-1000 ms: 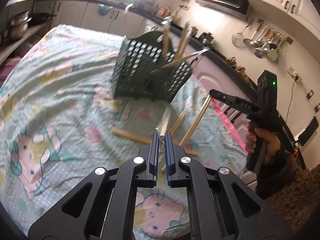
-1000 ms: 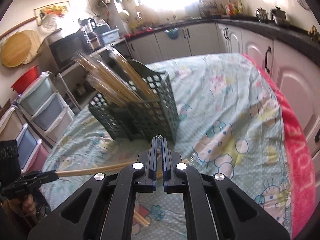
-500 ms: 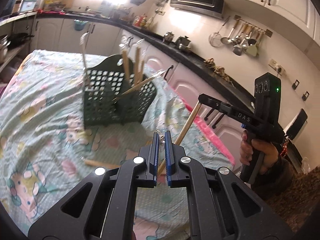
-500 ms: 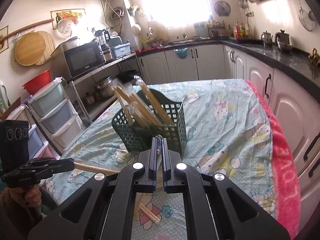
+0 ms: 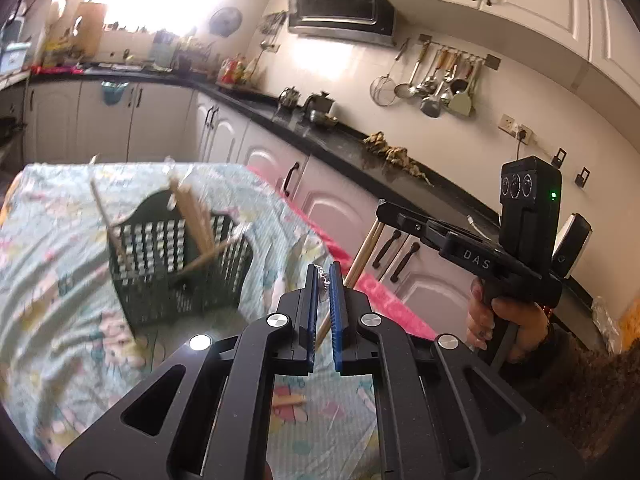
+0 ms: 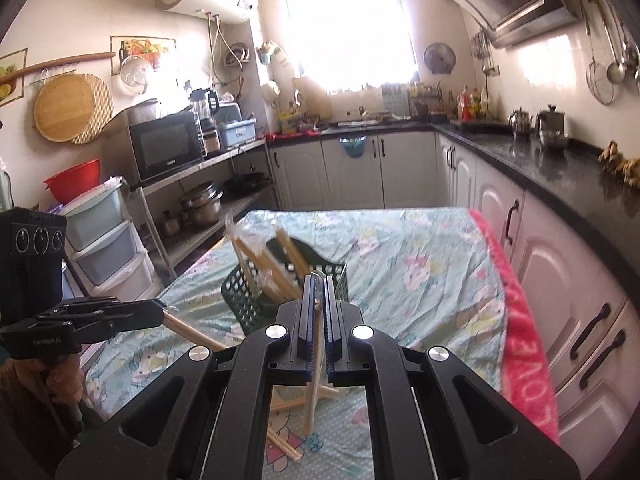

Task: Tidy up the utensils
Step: 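Lift the held chopsticks upright and carry both tools above the caddy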

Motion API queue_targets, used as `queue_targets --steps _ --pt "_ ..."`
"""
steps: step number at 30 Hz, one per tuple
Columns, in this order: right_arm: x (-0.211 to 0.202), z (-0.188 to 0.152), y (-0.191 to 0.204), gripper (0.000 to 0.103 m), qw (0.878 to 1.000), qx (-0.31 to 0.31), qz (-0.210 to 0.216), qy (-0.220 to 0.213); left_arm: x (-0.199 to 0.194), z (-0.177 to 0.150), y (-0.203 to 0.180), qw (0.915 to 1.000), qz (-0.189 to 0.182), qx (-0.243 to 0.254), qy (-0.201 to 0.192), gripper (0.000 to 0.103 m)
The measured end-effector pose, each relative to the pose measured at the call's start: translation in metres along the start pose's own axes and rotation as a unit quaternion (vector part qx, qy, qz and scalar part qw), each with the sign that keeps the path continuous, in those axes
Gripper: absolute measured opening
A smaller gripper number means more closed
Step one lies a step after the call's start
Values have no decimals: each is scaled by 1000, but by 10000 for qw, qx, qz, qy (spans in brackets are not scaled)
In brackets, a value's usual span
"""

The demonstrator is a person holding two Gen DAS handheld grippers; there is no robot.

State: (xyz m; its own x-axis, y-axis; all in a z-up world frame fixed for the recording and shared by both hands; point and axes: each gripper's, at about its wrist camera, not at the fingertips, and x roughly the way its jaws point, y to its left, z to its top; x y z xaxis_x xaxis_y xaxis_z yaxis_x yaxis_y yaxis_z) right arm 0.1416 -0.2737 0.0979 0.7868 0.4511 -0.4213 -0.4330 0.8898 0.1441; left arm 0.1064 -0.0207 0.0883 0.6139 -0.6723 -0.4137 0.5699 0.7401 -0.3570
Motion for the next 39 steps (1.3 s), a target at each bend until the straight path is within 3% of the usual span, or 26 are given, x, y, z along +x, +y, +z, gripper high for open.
queue_targets --steps 11,22,30,39 --pt "-22 56 0 4 9971 -289 -221 -663 -9 66 -16 9979 -20 409 -500 3" --pt "-9 112 3 4 9927 -343 -103 -1151 -32 125 -8 9930 452 453 -989 3" --pt "9 138 12 4 9905 -377 -14 -1325 -43 147 7 9895 760 371 -1171 3" --pt "32 142 18 4 9896 -558 -134 -1321 -52 148 33 9870 1043 179 -1208 3"
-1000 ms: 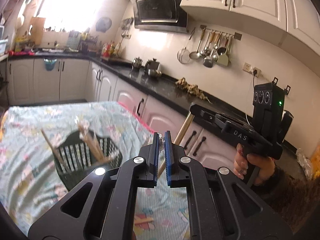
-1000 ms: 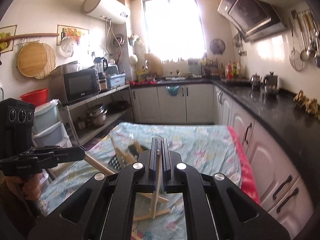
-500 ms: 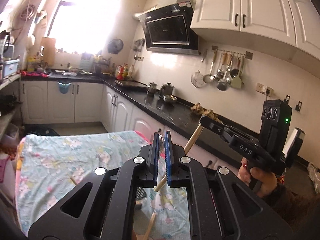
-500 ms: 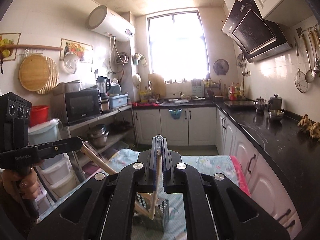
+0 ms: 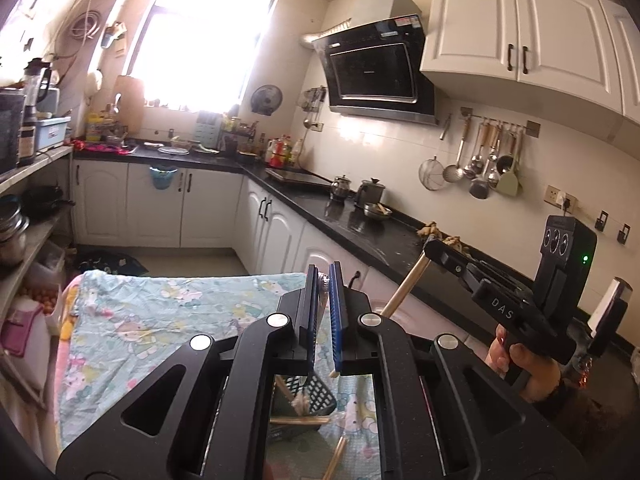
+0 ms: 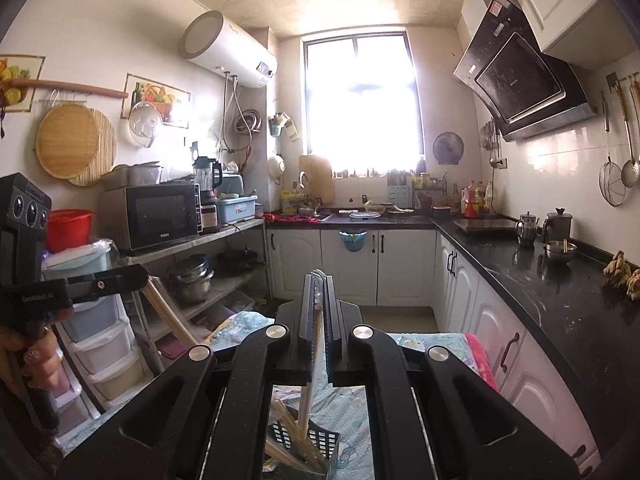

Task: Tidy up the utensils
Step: 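Lift the held chopsticks upright and carry both tools above the caddy, then lower the chopsticks into the caddy and open both tools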

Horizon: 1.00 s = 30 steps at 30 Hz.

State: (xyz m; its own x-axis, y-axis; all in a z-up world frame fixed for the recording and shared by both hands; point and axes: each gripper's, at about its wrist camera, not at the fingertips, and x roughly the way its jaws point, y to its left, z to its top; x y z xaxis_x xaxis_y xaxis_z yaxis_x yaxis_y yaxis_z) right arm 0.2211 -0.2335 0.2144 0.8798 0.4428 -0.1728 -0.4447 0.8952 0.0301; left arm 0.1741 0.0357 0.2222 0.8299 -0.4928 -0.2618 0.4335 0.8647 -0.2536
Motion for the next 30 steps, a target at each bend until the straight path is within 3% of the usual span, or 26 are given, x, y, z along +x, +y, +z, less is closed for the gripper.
queue_targets --steps 17,30 --pt "45 -52 1 4 9990 8 -93 441 24 -30 34 9991 223 -297 221 3" --pt "65 -87 6 5 9973 -60 -176 706 59 -69 48 9969 111 -635 454 3"
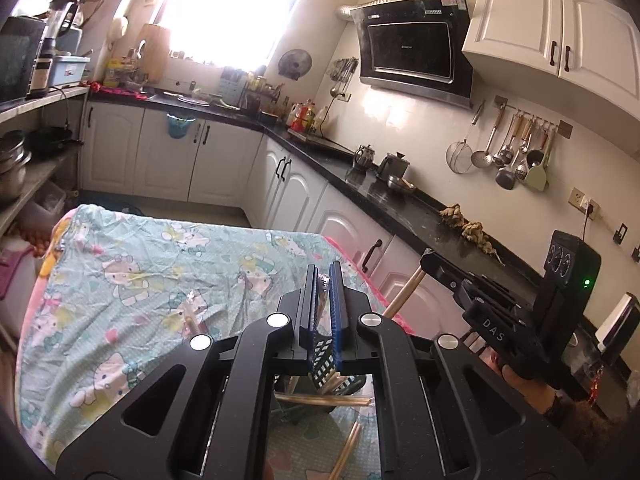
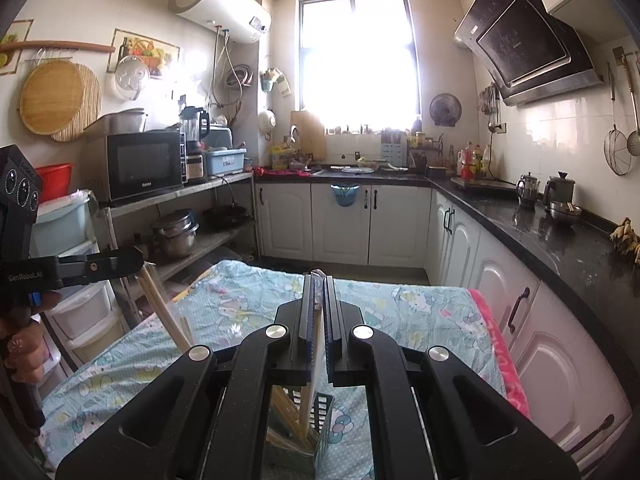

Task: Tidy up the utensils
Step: 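Lower the chopsticks into the caddy and open both tools, then withdraw both open tools from the caddy toward the loose chopsticks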

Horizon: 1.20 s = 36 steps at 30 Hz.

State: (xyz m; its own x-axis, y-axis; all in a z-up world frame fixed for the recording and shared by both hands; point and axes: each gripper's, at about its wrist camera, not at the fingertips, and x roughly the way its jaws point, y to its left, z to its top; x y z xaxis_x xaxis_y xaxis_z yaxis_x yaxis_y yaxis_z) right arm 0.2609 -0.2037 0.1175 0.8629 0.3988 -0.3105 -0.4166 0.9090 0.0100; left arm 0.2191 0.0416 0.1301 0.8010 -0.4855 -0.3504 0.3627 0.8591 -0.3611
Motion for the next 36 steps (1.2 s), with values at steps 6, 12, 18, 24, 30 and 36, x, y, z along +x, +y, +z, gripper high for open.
queue_targets --steps 6,12,18,24,30,36 --pt "6 -8 1 9 9998 73 45 151 8 -11 1 9999 -47 -50 100 3" --pt "2 -12 0 23 9997 182 82 162 5 -19 4 9999 41 -74 141 15" --pt "-7 -12 -2 36 9993 303 110 164 -9 -24 8 9997 184 -91 96 34" --pt "-19 -15 -4 48 9989 374 166 212 -25 -29 8 9993 352 -82 53 52" --pt "-29 -22 -1 57 9985 404 228 287 -36 -36 7 9988 494 -60 40 72" --pt "-37 -31 5 65 9982 403 267 365 -47 -47 7 9977 672 -60 36 92"
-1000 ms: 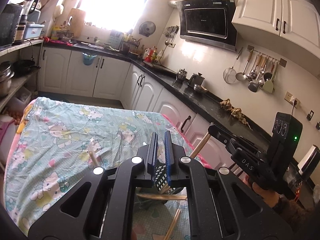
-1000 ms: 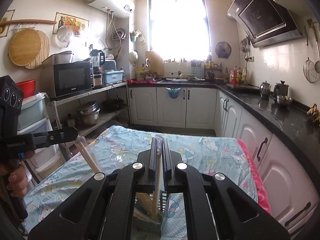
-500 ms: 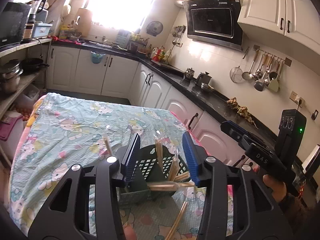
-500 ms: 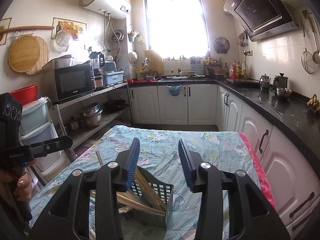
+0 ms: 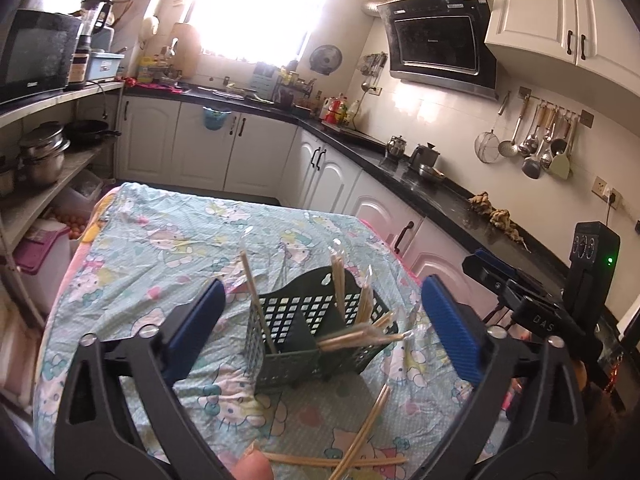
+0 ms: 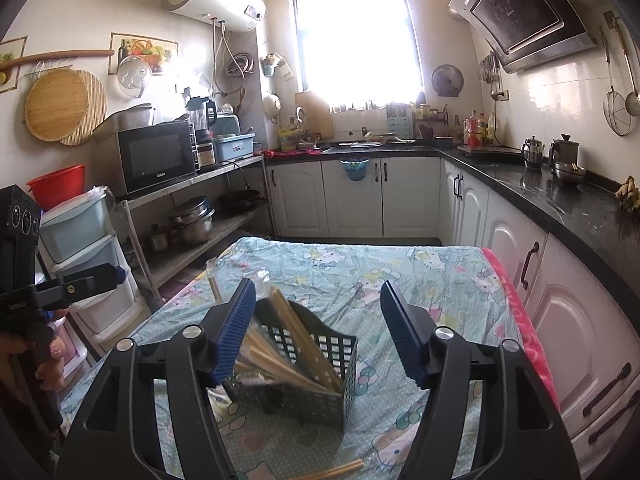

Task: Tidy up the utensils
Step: 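Withdraw both open tools from the caddy toward the loose chopsticks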

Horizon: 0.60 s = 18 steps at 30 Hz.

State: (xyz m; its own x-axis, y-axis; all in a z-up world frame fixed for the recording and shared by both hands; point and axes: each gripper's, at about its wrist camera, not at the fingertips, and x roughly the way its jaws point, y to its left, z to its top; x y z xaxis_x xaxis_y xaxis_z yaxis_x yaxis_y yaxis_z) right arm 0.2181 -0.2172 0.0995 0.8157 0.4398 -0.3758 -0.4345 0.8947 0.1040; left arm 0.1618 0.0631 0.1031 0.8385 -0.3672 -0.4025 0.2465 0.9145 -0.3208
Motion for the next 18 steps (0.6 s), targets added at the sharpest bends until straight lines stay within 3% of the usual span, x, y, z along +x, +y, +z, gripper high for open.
queue_targets --steps 18 --pt "-3 -40 6 72 9992 -51 104 394 -8 -41 11 9985 433 -105 312 92"
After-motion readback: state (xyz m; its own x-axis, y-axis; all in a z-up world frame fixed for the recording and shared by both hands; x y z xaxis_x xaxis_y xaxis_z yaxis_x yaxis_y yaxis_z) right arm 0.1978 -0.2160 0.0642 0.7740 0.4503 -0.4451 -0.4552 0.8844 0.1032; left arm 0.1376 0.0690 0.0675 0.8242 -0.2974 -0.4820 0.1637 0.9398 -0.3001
